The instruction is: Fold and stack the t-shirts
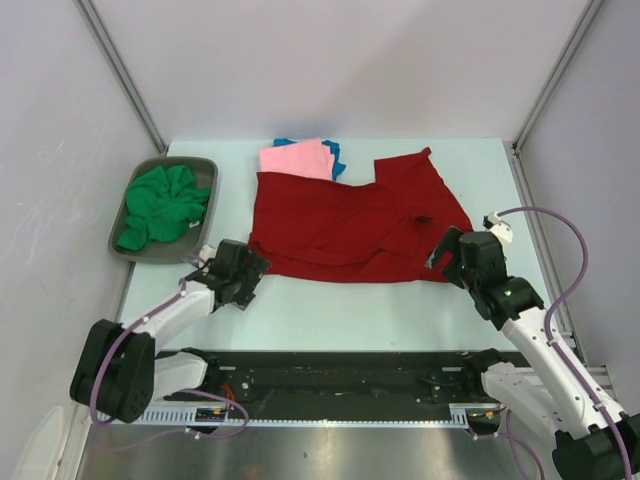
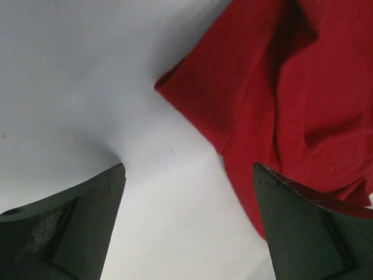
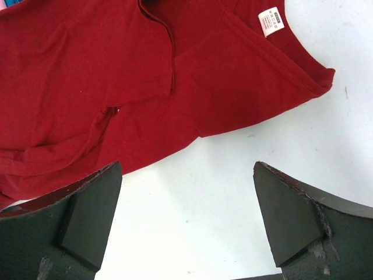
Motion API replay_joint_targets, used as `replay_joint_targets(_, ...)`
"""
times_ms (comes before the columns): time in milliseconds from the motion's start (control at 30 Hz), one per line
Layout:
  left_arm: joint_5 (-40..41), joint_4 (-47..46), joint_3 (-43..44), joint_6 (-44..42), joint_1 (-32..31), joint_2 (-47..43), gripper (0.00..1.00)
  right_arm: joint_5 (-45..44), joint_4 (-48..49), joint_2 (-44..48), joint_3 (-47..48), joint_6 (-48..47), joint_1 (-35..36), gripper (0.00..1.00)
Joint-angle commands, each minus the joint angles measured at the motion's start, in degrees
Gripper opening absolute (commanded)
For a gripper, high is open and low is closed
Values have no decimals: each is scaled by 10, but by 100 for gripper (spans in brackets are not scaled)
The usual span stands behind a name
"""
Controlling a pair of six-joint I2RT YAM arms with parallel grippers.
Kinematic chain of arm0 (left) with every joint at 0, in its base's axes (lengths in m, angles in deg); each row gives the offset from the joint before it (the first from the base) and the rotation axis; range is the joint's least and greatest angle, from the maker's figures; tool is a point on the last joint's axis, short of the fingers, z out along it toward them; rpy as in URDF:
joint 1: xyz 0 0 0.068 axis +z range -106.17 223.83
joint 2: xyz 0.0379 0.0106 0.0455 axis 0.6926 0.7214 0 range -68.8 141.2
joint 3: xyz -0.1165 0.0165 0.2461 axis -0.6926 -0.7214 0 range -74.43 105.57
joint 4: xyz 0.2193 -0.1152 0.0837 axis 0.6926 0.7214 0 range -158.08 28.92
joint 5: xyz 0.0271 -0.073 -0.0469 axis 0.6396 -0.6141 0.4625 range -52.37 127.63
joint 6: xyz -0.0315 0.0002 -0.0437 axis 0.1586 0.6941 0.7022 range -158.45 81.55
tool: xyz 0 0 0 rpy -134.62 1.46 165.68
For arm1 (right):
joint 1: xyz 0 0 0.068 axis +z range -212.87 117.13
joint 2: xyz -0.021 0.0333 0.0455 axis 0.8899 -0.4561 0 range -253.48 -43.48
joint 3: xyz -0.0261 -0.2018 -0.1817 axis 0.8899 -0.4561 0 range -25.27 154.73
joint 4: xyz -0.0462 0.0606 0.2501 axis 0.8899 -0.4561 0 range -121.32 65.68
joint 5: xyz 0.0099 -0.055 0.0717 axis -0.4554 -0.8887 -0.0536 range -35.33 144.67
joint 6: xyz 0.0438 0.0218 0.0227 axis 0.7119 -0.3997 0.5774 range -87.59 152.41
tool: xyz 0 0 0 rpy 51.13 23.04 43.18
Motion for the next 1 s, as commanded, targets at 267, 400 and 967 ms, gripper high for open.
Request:
replay_joint_targets(267,36,5,1,41,43,92,72,0,29,13,-19,-18,-5,100)
replay_joint_targets(400,43,16,14,43,43,105,49,16,38,10,-25,-27,-12,100)
replay_joint_targets(967,59,29,49,-3,74,113,0,58,12,42,-25,-59,-86,100)
